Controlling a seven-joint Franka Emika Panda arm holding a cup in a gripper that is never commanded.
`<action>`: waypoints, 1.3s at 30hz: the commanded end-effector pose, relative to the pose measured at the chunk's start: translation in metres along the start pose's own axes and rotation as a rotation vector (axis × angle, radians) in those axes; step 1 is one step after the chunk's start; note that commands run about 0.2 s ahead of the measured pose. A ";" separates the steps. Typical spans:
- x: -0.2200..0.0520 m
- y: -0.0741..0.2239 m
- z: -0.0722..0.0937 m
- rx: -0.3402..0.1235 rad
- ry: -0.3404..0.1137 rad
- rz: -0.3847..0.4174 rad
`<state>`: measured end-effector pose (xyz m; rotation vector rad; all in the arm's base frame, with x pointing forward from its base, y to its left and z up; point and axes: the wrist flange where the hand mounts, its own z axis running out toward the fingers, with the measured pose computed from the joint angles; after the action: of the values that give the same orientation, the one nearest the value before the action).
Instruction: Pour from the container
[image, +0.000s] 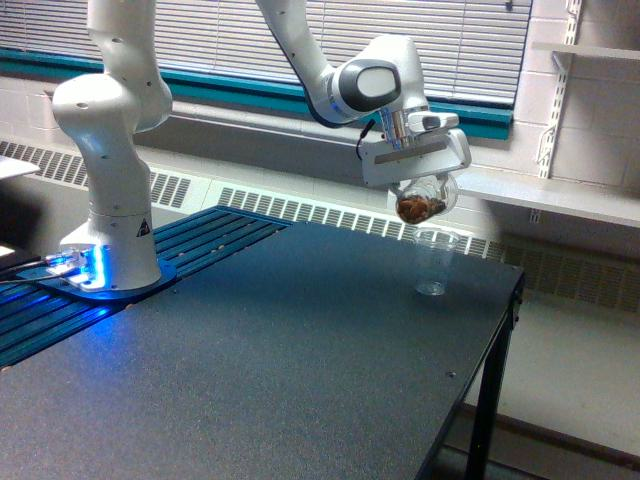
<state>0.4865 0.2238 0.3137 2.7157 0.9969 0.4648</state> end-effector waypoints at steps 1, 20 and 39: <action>0.006 -0.001 -0.005 -0.026 -0.009 0.003; 0.011 -0.003 -0.007 -0.076 -0.058 -0.059; 0.024 -0.005 -0.016 -0.119 -0.070 -0.097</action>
<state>0.4943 0.2349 0.3253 2.5724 1.0270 0.3839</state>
